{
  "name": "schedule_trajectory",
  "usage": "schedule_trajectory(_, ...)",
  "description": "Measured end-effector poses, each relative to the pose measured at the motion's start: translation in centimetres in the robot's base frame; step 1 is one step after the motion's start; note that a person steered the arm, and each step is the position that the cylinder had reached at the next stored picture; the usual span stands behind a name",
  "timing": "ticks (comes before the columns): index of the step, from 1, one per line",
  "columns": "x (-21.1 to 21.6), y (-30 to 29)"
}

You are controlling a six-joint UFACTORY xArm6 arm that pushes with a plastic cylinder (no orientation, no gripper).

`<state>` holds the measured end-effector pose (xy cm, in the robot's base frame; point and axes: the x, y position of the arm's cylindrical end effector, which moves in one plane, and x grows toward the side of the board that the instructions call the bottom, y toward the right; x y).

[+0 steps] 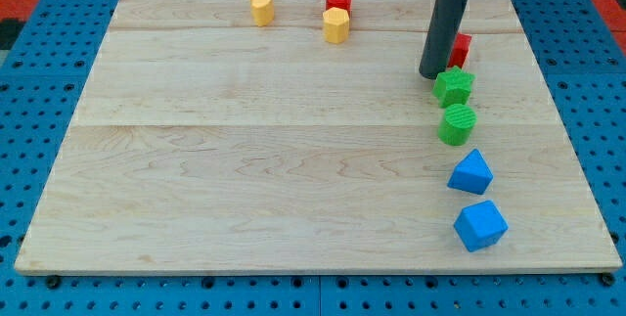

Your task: Push yellow hexagon to the top of red star

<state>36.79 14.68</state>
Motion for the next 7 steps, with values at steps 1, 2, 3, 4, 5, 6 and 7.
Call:
schedule_trajectory(1,0.2,0.0)
schedule_trajectory(2,0.7,0.0)
schedule_trajectory(3,0.8,0.0)
schedule_trajectory(4,0.6,-6.5)
schedule_trajectory(5,-0.6,-12.4)
schedule_trajectory(6,-3.6,-13.9)
schedule_trajectory(7,-7.2,-13.9)
